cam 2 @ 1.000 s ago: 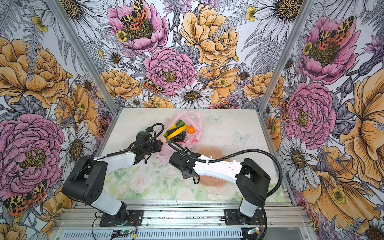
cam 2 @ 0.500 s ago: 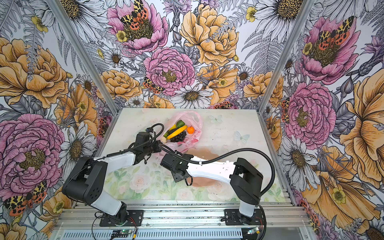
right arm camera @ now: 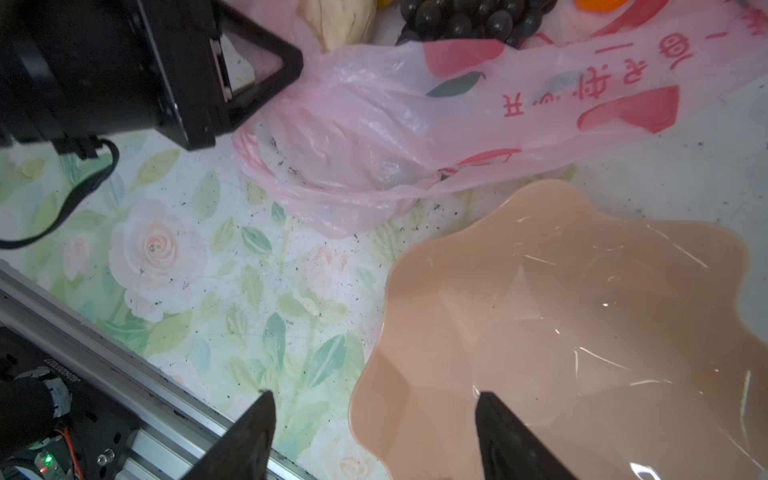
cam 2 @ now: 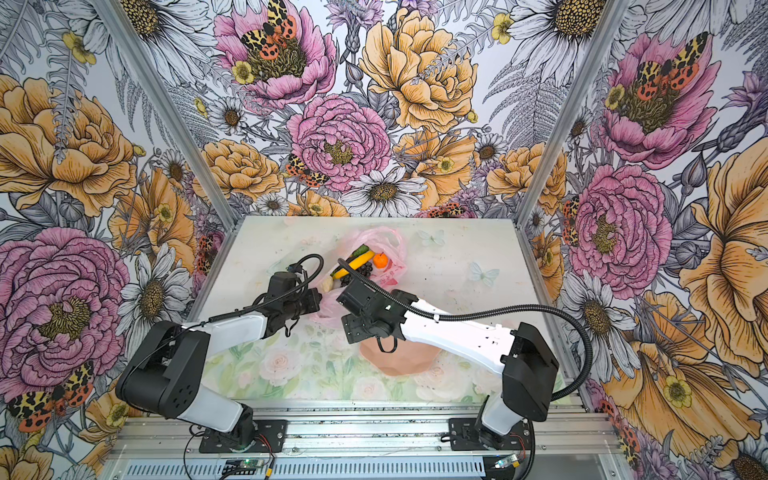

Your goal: Take the fake fruits out of the plastic bag

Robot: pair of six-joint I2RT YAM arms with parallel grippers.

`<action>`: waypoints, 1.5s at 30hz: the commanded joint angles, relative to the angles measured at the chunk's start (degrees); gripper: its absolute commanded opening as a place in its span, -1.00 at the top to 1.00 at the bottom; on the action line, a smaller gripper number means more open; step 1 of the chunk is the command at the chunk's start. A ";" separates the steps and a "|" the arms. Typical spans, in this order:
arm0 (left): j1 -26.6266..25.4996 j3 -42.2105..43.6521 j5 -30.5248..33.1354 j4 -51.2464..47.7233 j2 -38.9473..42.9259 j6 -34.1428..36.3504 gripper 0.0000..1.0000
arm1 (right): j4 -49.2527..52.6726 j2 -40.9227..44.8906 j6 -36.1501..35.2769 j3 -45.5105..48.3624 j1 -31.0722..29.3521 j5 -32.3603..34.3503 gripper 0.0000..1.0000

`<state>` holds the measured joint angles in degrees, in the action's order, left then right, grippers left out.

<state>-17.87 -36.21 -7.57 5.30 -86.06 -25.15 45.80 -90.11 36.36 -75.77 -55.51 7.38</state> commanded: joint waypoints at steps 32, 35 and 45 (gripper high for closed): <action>8.80 8.53 1.40 0.21 11.64 -3.89 1.00 | -16.88 -44.59 5.18 -42.44 3.47 -4.66 -0.04; 9.46 7.85 1.23 -0.44 10.36 -4.41 1.00 | -16.88 -45.72 6.66 -42.79 3.26 -3.55 -0.04; 9.89 7.06 0.54 -0.51 9.06 -4.40 1.00 | -16.89 -49.46 6.27 -45.24 3.54 -2.82 -0.11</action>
<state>-8.58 -28.23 -5.85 4.49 -76.62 -29.23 29.67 -136.79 42.46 -118.50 -52.27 3.44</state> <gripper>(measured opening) 0.050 0.548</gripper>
